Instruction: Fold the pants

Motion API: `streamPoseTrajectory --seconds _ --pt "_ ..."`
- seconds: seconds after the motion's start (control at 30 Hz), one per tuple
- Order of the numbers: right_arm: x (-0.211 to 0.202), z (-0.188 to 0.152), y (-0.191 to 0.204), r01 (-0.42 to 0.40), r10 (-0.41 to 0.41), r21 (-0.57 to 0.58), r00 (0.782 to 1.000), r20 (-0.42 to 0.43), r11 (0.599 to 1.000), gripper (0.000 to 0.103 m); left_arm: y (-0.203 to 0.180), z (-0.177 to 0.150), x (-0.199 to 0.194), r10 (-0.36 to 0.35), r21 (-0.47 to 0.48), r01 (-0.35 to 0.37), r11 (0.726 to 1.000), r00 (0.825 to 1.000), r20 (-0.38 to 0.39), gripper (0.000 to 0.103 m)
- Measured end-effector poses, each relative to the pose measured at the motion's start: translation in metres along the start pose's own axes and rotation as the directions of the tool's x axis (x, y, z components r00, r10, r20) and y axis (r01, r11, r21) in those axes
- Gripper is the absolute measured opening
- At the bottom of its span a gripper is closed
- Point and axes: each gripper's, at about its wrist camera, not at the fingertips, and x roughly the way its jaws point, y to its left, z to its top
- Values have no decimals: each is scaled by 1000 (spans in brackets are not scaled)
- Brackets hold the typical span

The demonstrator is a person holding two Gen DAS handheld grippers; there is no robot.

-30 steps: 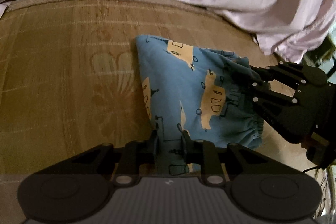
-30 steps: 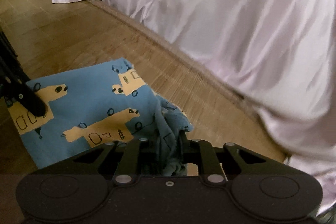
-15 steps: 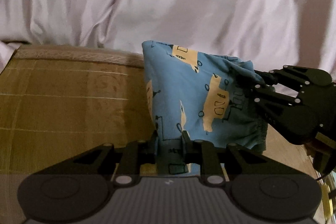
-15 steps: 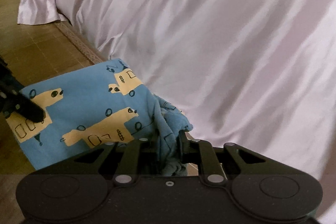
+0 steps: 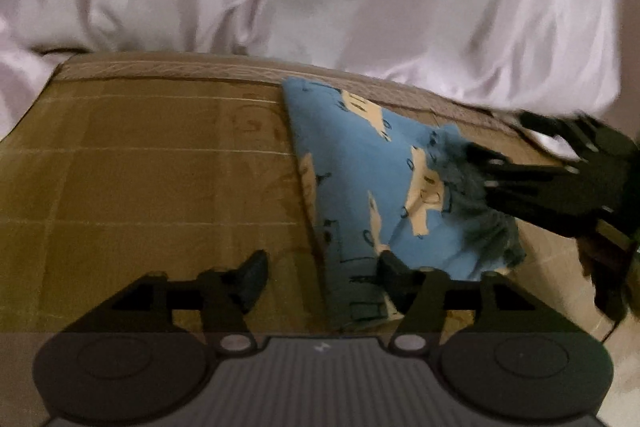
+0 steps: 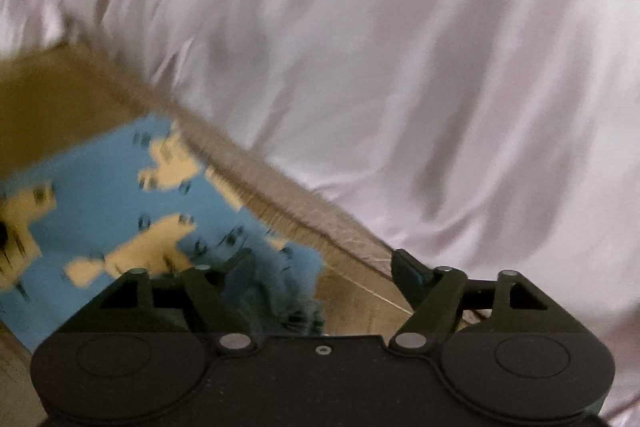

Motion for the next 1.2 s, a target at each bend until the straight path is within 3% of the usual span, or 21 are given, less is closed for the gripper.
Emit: streamPoseTrajectory --seconds 0.13,0.23,0.43,0.7,0.9,1.0,1.2 --pt "-43 2 -13 -22 13 152 998 62 988 99 -2 -2 -31 25 11 -25 1000 997 69 90" --pt "-81 1 -14 -27 6 217 995 98 976 102 -13 -7 -63 40 48 -49 998 985 167 101" --pt "-153 -5 -16 -65 10 352 988 156 934 102 -32 -30 -111 55 75 -79 994 960 275 103" --pt "-231 -40 -9 -26 -48 441 987 155 897 102 -51 -58 -136 89 131 -136 982 945 314 103" --pt "-253 -76 12 -15 -46 499 993 110 866 102 -51 -79 -144 125 137 -181 974 931 344 103" --pt "-257 -88 18 -6 -55 521 993 102 854 102 -51 -91 -139 125 178 -189 966 939 320 103" --pt "-258 -99 22 0 -52 500 995 90 866 102 -47 -112 -128 154 194 -205 959 956 252 103"
